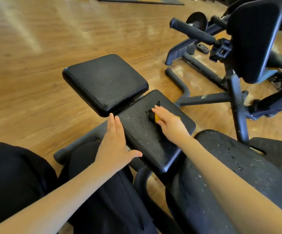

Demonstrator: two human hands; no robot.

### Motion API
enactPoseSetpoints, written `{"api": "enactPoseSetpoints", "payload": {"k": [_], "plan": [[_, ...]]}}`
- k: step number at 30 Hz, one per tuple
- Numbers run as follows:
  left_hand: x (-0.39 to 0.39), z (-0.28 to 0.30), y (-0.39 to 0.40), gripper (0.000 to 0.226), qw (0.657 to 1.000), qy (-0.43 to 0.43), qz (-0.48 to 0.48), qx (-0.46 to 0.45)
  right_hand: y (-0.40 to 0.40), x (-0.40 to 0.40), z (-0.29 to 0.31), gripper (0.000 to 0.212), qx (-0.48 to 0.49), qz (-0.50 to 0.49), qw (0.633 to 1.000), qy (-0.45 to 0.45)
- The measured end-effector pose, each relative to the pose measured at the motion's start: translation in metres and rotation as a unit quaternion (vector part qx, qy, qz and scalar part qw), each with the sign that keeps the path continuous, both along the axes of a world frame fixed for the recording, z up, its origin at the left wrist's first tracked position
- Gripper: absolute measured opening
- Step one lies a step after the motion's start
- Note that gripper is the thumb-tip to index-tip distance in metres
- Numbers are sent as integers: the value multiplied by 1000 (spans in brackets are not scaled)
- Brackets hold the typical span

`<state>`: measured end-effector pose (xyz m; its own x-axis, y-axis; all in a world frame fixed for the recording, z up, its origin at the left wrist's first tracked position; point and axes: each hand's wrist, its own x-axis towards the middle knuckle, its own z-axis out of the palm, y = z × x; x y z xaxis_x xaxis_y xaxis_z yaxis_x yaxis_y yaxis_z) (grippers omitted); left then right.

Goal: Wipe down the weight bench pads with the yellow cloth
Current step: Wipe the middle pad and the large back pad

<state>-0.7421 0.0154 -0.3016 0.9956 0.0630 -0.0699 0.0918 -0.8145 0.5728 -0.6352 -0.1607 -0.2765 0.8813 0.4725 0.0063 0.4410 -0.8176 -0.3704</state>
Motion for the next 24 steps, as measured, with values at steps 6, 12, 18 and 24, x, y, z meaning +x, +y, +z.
{"api": "enactPoseSetpoints", "payload": {"k": [6,12,18,24], "plan": [[0,0,2,131,1000,-6,-2,5,57,43,5,44,15,1,1000,16],[-1,1,9,126,1000,-8,-9,-1,21,13,-1,46,29,6,1000,5],[-2,2,12,124,1000,-11,-15,-6,-44,-38,-4,45,24,-15,999,-17],[-1,4,8,122,1000,-6,-10,-16,-69,-73,-9,47,35,-56,997,-29]]}}
